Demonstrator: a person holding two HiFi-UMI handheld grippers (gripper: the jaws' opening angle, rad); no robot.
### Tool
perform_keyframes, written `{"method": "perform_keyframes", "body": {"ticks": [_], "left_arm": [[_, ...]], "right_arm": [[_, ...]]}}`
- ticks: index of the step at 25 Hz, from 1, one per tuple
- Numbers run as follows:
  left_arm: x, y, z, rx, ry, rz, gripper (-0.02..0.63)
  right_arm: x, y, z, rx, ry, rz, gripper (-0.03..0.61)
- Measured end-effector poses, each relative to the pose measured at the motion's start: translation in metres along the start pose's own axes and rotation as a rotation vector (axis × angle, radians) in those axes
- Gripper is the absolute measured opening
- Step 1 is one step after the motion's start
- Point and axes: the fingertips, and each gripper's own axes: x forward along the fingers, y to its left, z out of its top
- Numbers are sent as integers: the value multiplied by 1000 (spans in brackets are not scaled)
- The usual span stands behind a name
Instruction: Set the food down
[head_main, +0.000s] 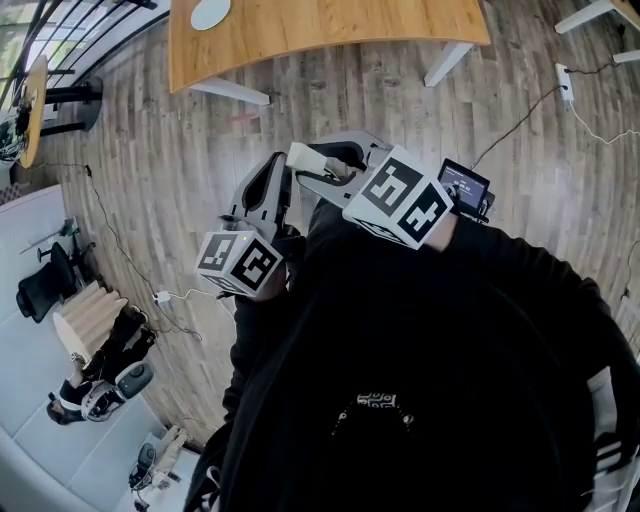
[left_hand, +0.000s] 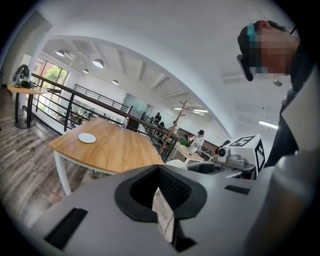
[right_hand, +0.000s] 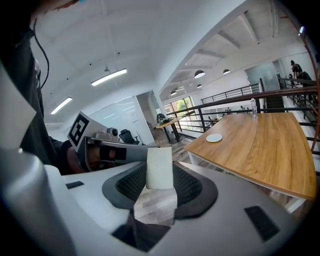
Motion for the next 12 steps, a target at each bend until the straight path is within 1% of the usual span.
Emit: {"method": "perform_keyframes", "body": {"ticks": [5,12], "left_arm": [[7,24,19,5,-7,-38,-2],[12,79,55,3,-20,-64,-2]], "right_arm": [[23,-9,20,1,6,-35,172],[75,-22,51,-16,20,-60,172]]}}
